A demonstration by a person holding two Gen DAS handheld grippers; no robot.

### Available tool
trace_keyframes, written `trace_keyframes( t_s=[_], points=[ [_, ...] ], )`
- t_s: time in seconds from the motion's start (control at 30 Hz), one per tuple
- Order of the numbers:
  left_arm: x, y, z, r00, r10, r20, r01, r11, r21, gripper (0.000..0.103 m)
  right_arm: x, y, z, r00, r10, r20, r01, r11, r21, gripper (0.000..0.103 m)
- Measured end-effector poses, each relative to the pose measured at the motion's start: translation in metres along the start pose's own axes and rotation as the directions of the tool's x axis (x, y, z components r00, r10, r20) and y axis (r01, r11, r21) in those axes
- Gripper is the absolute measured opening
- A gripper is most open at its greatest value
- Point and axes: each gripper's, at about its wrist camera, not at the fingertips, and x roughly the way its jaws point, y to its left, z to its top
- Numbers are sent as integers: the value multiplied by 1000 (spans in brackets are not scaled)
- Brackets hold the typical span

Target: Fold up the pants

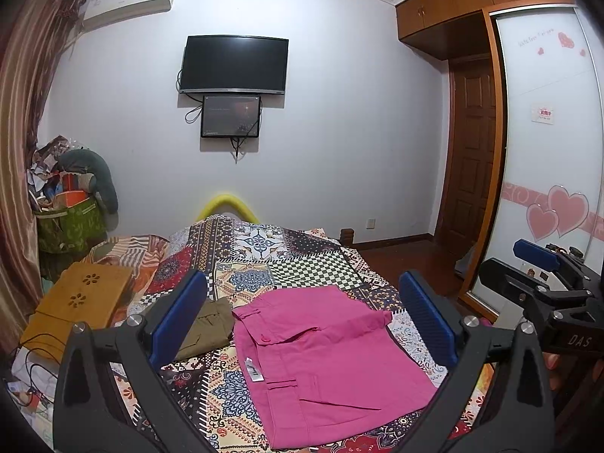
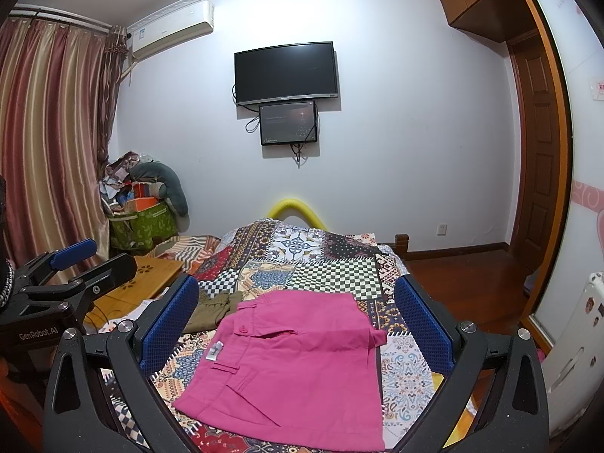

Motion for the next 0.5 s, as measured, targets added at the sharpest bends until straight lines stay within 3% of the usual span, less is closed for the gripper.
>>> trace_keyframes(
  t_s=[0.5],
  points=[
    [9,1,-2,1000,24,-7,-24,1000,9,103,6,-2,-2,1000,-1,-12,1,1000,4,103]
  ],
)
